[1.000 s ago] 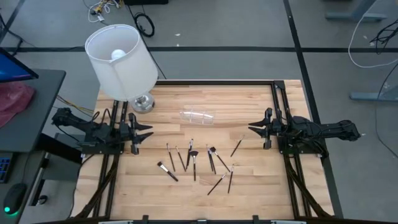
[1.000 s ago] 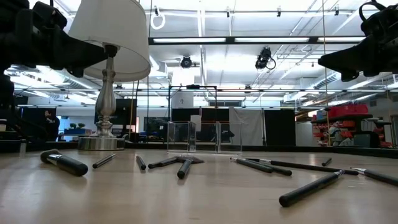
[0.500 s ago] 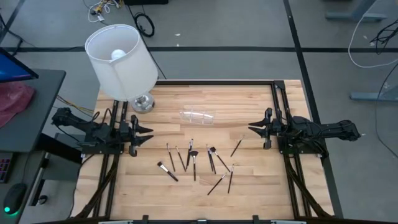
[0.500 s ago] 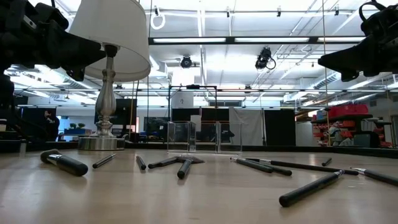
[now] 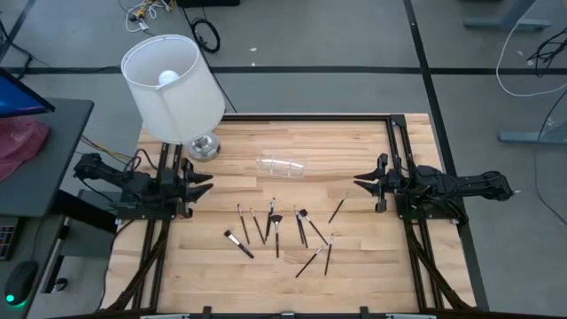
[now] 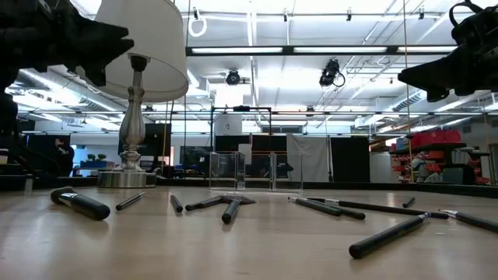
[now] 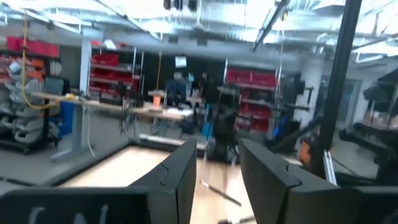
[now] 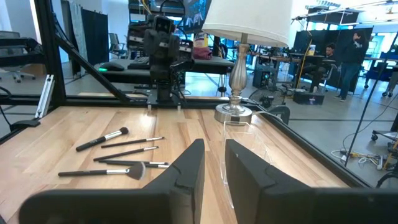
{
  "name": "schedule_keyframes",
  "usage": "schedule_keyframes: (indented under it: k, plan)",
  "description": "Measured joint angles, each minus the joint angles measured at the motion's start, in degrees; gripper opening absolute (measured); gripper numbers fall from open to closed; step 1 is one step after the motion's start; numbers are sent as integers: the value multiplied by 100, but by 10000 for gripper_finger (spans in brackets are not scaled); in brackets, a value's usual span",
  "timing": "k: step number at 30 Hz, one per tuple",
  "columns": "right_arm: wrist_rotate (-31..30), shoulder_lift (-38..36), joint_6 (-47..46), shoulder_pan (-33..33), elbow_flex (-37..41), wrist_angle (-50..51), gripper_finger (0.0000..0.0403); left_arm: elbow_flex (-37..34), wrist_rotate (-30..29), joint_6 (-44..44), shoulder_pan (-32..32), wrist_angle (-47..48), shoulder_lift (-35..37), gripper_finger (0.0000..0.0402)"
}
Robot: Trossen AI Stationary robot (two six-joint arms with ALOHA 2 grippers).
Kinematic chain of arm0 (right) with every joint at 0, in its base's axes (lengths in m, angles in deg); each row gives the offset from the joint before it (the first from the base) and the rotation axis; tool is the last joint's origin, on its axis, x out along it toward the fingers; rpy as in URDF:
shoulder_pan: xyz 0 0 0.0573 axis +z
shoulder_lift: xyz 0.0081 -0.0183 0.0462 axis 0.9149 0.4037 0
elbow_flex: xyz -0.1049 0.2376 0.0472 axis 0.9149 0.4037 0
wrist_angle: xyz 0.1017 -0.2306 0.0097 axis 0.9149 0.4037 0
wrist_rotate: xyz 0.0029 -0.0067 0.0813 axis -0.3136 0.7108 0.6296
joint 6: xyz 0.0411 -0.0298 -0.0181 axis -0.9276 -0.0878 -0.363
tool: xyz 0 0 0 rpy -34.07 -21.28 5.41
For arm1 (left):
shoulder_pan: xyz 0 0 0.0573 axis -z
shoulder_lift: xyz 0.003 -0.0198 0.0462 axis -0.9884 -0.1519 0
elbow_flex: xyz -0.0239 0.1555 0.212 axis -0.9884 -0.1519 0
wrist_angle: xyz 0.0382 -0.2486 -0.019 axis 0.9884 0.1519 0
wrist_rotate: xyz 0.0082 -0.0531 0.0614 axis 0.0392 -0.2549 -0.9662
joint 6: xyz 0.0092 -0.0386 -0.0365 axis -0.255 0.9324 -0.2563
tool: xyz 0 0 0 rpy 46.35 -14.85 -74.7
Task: Put items in baskets/containers
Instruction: Put the black powder brush into the transparent organizer
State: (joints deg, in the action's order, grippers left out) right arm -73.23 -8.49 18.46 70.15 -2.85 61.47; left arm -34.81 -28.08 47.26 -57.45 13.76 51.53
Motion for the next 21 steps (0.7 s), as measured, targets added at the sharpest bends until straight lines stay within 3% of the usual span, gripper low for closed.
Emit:
schedule_keyframes:
  k: [6,12,21]
  plan:
    - [0,-1,0,1,0,0,68,0,-313,-285,-203,-325,0,126]
    - [1,-1,0,0,1,0,68,0,-1079,-247,-648,-348,0,126]
    - [-1,-1,0,1,-1,0,68,0,-989,220,-1234,-372,-446,126]
